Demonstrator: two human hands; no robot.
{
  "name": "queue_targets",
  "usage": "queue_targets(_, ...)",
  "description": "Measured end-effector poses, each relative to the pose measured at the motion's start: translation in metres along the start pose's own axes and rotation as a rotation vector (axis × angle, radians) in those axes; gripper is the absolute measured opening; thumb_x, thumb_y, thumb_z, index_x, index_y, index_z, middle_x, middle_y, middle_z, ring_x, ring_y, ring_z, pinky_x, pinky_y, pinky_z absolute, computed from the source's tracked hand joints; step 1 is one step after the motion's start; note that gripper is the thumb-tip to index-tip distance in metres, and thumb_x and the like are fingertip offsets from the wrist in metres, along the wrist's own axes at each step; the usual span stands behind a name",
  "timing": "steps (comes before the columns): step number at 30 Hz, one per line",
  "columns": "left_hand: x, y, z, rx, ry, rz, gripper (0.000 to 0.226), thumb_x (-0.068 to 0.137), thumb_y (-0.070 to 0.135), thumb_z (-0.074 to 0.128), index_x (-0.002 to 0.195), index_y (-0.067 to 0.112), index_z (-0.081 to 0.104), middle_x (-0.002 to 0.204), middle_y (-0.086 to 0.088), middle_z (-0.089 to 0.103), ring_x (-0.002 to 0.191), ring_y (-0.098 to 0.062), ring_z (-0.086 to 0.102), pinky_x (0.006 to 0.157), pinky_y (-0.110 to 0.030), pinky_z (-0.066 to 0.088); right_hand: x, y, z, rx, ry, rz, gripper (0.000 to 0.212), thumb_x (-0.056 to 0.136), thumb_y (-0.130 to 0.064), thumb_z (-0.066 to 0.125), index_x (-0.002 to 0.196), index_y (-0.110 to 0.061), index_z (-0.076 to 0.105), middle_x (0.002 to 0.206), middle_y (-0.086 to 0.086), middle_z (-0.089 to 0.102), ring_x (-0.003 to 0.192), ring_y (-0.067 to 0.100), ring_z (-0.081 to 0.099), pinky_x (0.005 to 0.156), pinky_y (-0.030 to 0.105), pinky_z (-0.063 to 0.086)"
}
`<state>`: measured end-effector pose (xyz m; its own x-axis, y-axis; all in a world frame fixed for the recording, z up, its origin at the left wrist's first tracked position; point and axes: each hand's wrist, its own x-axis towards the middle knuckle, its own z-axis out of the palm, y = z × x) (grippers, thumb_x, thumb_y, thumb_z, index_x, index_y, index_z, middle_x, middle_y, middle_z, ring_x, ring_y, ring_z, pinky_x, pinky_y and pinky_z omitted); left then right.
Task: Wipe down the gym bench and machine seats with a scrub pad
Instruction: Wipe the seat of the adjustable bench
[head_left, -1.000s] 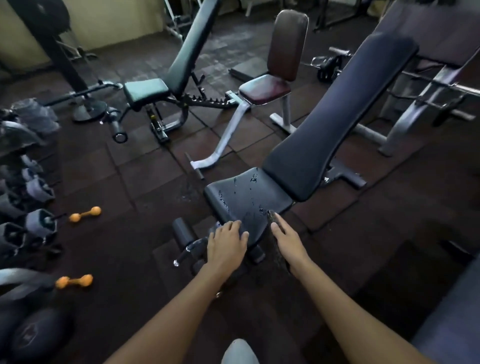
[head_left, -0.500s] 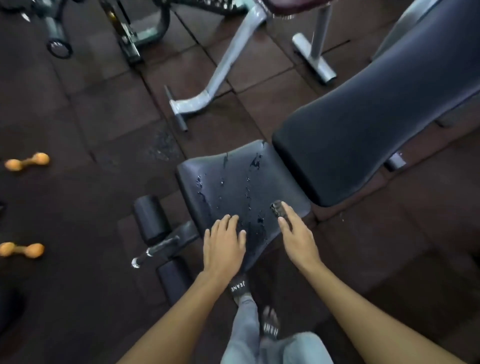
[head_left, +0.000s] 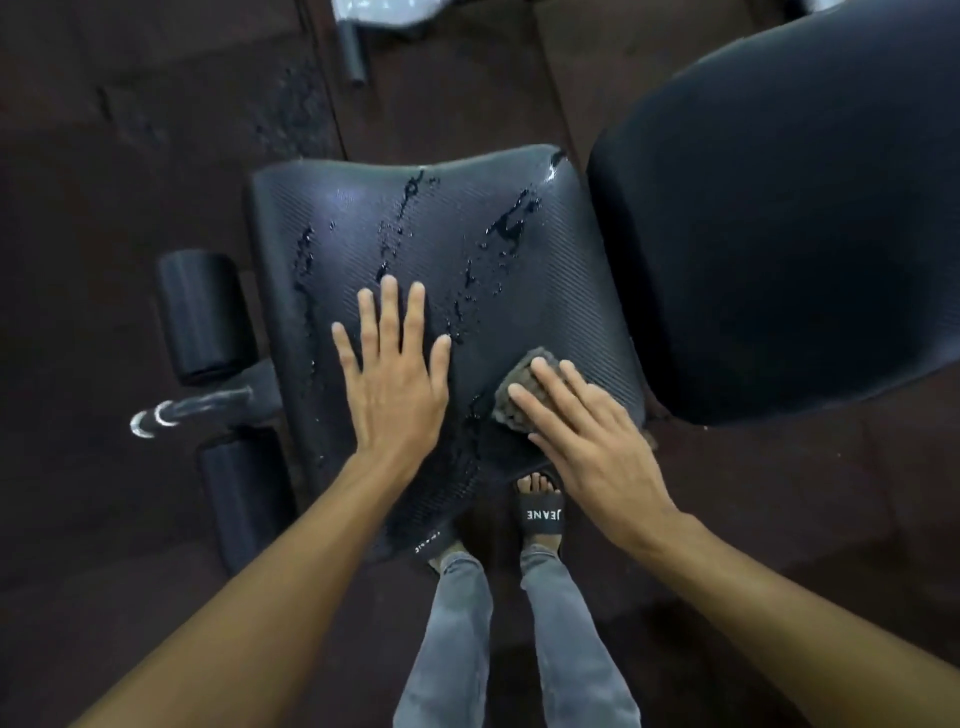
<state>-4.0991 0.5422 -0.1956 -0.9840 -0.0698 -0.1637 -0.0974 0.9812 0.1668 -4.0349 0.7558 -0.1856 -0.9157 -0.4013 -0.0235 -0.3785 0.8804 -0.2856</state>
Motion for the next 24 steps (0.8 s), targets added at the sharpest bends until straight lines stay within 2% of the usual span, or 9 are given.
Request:
queue_targets(2, -0.003, -0.001, 0.007, 0.016, 0.027, -0.001, 0.059, 0.103, 0.047, 0.024, 0.157, 0.024, 0.014, 0.165, -0.002, 0.007, 0.152, -0.023, 0.002, 0.122, -0.051, 0.002, 0.014, -0.001, 0.007, -0.042, -0.016, -0.062, 0.048, 0.106, -0.033, 0.037, 0.153, -0.027, 0.032, 0.161, 0.003, 0.028, 0.149, 0.026, 0.025, 0.117, 0.045, 0.032)
queue_targets(6, -0.004, -0.002, 0.011, 0.028, 0.080, 0.007, 0.058, 0.104, 0.046, 0.026, 0.156, 0.023, 0.017, 0.164, -0.003, 0.011, 0.152, -0.024, 0.006, 0.122, -0.052, 0.005, 0.107, 0.007, 0.011, -0.064, 0.002, 0.001, 0.050, 0.106, -0.038, 0.033, 0.155, -0.030, 0.027, 0.164, 0.000, 0.021, 0.152, 0.024, 0.016, 0.122, 0.046, 0.017)
queue_targets(10, -0.005, -0.004, 0.012, 0.013, 0.087, 0.009, 0.057, 0.104, 0.045, 0.028, 0.156, 0.022, 0.019, 0.164, -0.003, 0.012, 0.152, -0.023, 0.006, 0.122, -0.052, 0.006, 0.173, 0.034, 0.004, -0.019, 0.036, 0.337, 0.052, 0.105, -0.041, 0.028, 0.156, -0.036, 0.019, 0.165, -0.005, 0.014, 0.153, 0.021, 0.012, 0.123, 0.045, 0.012)
queue_targets(13, -0.003, -0.002, 0.009, 0.018, 0.073, 0.005, 0.058, 0.104, 0.045, 0.029, 0.156, 0.022, 0.019, 0.164, -0.003, 0.012, 0.152, -0.024, 0.008, 0.121, -0.053, 0.009, 0.145, 0.009, 0.006, 0.051, 0.096, 0.576, 0.052, 0.106, -0.040, 0.027, 0.157, -0.034, 0.015, 0.166, -0.004, 0.009, 0.153, 0.023, 0.009, 0.123, 0.046, 0.014)
queue_targets(14, -0.004, -0.002, 0.009, 0.015, 0.067, 0.004, 0.058, 0.104, 0.045, 0.029, 0.156, 0.022, 0.019, 0.164, -0.003, 0.012, 0.152, -0.023, 0.008, 0.121, -0.053, 0.010, 0.129, -0.008, 0.007, 0.053, 0.086, 0.602, 0.052, 0.106, -0.038, 0.028, 0.157, -0.033, 0.015, 0.166, -0.002, 0.008, 0.153, 0.024, 0.008, 0.123, 0.046, 0.014)
queue_targets(17, -0.004, -0.004, 0.008, -0.001, 0.045, 0.004, 0.059, 0.103, 0.046, 0.028, 0.156, 0.023, 0.017, 0.165, -0.002, 0.010, 0.152, -0.022, 0.005, 0.122, -0.052, 0.009, 0.111, -0.039, 0.013, 0.020, -0.021, 0.396, 0.052, 0.106, -0.037, 0.030, 0.157, -0.033, 0.017, 0.166, -0.003, 0.008, 0.153, 0.023, 0.004, 0.123, 0.043, 0.010)
queue_targets(19, -0.004, -0.005, 0.007, 0.004, 0.048, 0.001, 0.059, 0.103, 0.046, 0.028, 0.156, 0.023, 0.017, 0.165, -0.001, 0.009, 0.152, -0.022, 0.005, 0.122, -0.052, 0.008, 0.148, -0.017, 0.010, 0.026, -0.049, 0.252, 0.052, 0.106, -0.037, 0.029, 0.156, -0.035, 0.017, 0.166, -0.005, 0.009, 0.153, 0.022, 0.005, 0.123, 0.042, 0.008)
queue_targets(20, -0.004, -0.004, 0.007, 0.004, 0.050, 0.002, 0.059, 0.103, 0.046, 0.028, 0.156, 0.023, 0.017, 0.165, -0.001, 0.009, 0.152, -0.022, 0.005, 0.122, -0.052, 0.008, 0.170, -0.003, 0.006, 0.013, -0.045, 0.239, 0.052, 0.106, -0.038, 0.029, 0.156, -0.035, 0.017, 0.166, -0.005, 0.009, 0.153, 0.022, 0.005, 0.123, 0.042, 0.008)
queue_targets(24, -0.003, -0.003, 0.007, 0.006, 0.050, 0.003, 0.058, 0.103, 0.045, 0.028, 0.156, 0.023, 0.018, 0.164, -0.001, 0.009, 0.152, -0.023, 0.005, 0.122, -0.052, 0.008, 0.210, 0.046, -0.007, 0.130, 0.023, 0.489, 0.052, 0.106, -0.040, 0.026, 0.157, -0.034, 0.016, 0.167, -0.003, 0.006, 0.153, 0.025, 0.005, 0.123, 0.046, 0.015)
